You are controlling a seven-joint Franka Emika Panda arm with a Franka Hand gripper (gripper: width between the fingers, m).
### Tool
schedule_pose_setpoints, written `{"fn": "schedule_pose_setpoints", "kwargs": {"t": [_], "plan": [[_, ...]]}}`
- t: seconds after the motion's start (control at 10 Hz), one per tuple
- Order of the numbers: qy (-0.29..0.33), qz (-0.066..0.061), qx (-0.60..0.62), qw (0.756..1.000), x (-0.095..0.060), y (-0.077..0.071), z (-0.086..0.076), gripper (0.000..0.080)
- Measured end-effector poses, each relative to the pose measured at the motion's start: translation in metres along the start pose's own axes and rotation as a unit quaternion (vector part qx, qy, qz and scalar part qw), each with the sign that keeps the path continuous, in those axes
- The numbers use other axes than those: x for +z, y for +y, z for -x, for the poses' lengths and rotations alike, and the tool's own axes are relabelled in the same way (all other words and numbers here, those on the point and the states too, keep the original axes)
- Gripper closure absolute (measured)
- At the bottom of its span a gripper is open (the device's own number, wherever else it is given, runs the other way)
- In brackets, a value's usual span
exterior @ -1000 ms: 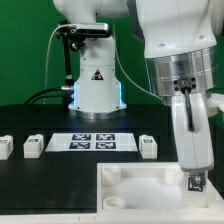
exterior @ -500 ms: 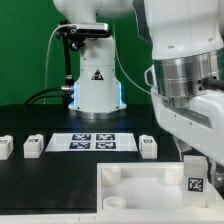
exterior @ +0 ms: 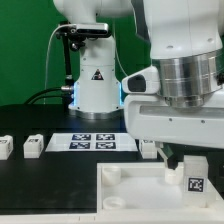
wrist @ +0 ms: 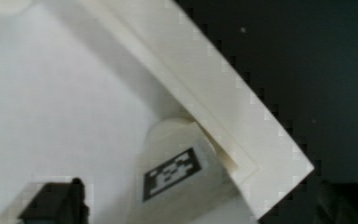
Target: Assemble one leg
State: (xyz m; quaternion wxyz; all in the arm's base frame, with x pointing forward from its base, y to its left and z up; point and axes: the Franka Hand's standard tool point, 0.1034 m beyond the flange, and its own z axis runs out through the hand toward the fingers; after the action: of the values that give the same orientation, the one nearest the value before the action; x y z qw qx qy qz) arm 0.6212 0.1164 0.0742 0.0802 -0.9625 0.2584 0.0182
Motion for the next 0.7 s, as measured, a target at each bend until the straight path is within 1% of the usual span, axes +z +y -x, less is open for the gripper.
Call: {"fn": "schedule_pose_setpoints", "kwargs": {"t": [0.1,0.3,0.4,0.5,0.6,0.7], "plan": [[0.003,0.001,-0.089,0.996,-0.0004,0.0019,-0.0037,0.0150],[0.003,0.000,-0.074,0.997,0.0004,0.0012,-0.0026,0.0150],[0.003,0.000,-0.074,0.997,0.0004,0.0015,-0.0028,0.0279],[0.002,-0.002,-0.042,0.999,0.0006,0.0007,-0.0023,0.0279],[0.000,-0.005,0.025,1.000,0.0008,-0.0005,-0.0013,0.0418],[0.000,-0.004,0.073,0.997,0.0009,0.0010,-0.0018,0.0500]]}}
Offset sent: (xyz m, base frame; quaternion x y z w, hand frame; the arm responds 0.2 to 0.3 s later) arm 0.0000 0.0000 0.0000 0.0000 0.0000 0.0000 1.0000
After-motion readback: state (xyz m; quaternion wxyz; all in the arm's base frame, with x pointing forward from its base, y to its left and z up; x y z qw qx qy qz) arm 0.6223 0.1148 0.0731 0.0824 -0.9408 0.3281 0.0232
